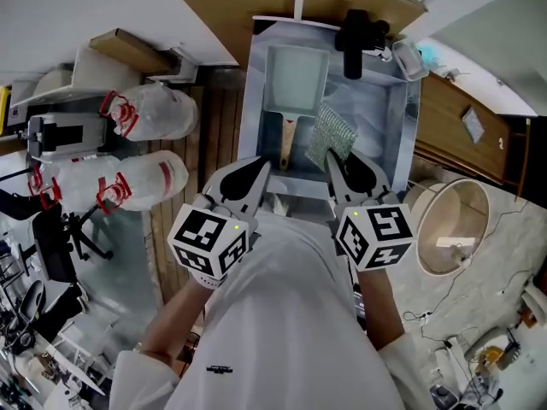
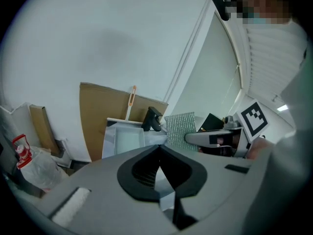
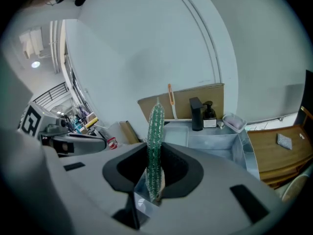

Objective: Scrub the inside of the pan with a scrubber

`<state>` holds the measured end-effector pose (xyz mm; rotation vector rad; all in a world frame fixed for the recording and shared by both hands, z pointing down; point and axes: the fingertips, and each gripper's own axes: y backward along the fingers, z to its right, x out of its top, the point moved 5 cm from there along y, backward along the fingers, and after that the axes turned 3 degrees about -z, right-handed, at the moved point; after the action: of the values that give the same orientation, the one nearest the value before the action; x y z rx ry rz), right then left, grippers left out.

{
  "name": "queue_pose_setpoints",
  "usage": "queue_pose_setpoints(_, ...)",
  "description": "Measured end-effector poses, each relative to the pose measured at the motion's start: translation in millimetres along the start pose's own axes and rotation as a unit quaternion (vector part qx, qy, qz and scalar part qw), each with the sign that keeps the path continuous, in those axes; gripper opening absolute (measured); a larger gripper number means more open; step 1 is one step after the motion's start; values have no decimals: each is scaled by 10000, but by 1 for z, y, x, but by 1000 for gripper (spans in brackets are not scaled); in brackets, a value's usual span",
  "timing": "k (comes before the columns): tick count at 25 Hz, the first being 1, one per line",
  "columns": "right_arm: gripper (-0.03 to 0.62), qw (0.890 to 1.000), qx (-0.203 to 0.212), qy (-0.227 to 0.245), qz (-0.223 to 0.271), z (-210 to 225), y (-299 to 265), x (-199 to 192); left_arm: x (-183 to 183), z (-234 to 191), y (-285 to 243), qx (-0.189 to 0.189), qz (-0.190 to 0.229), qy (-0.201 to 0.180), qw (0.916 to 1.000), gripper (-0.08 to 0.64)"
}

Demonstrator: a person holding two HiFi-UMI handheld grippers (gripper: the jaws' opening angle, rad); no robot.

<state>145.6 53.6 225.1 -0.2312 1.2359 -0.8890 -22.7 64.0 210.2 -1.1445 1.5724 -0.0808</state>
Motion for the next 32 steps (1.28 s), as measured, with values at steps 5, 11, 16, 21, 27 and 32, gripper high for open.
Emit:
queue_pose_setpoints(5, 63, 9999, -48, -63, -108, 7, -12, -1, 4, -4, -11, 118, -71, 61, 9999, 5)
queue_pose_setpoints(11, 63, 9996, -108, -159, -199, 15, -29, -1, 8, -11, -28, 135, -187, 55, 9997, 5)
queue_pose_setpoints(16, 63, 9983, -390, -306, -292, 23, -49, -10, 4, -24, -42, 97, -261, 73, 9996, 5)
queue_pose_setpoints(21, 63, 9963, -741, -229, -366, 31, -72, -14, 3, -41, -57, 35, -311, 92, 9995, 5)
queue_pose_setpoints(27, 63, 9938, -968, -260, -479, 41, -103, -23, -2, -62, -79, 46, -296, 142, 9995, 5)
queue_pose_setpoints(32, 63, 9904, -1251, -139, -579, 51, -127, -31, -9, -78, -101, -2, -305, 210, 9993, 5)
